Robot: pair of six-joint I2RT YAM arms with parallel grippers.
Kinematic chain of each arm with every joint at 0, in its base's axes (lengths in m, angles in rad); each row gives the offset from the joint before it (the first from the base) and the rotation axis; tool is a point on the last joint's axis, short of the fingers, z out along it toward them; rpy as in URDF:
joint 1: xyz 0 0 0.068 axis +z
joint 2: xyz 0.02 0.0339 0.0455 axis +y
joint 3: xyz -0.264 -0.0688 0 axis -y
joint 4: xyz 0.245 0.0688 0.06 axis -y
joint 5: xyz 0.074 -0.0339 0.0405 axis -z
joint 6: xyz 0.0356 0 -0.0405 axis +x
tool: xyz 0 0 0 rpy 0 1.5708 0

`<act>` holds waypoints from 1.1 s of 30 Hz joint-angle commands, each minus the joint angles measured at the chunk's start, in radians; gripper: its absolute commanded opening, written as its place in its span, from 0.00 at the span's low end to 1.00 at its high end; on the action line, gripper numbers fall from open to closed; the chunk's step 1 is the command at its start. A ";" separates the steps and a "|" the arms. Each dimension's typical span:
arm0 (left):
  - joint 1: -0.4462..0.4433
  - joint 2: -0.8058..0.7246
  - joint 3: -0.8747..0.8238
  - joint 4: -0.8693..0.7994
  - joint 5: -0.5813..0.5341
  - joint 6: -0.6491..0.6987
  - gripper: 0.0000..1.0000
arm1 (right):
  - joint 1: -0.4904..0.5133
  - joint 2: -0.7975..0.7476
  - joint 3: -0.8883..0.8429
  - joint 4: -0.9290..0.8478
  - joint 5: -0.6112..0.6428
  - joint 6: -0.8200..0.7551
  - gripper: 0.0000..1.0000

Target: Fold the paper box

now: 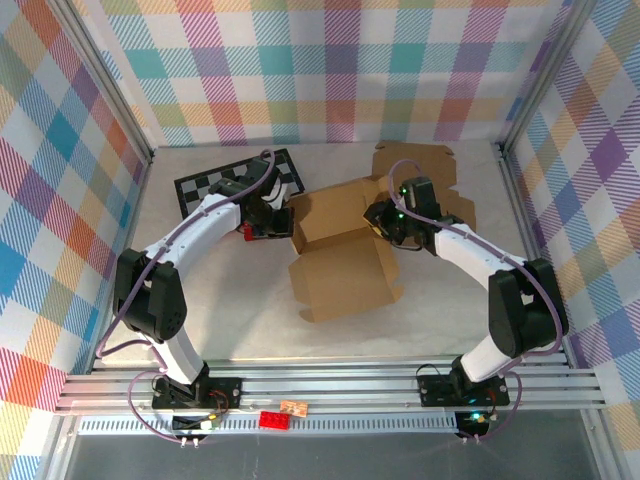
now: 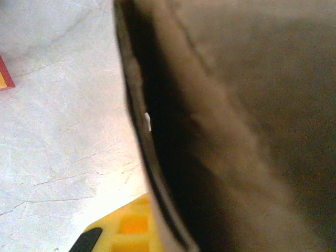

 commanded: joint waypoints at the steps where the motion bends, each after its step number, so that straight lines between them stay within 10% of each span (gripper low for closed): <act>1: 0.027 0.004 0.037 0.010 0.047 -0.003 0.00 | 0.002 -0.029 0.100 -0.081 -0.030 -0.094 0.36; 10: 0.134 0.050 0.126 0.056 0.291 0.046 0.00 | -0.172 -0.133 0.368 -0.091 -0.302 -0.210 0.52; 18: 0.166 0.108 0.199 0.076 0.507 0.078 0.00 | -0.391 0.011 0.528 -0.059 -0.548 -0.217 0.45; 33: 0.176 0.184 0.250 0.005 0.623 0.122 0.00 | -0.386 0.180 0.613 -0.055 -0.865 -0.367 0.41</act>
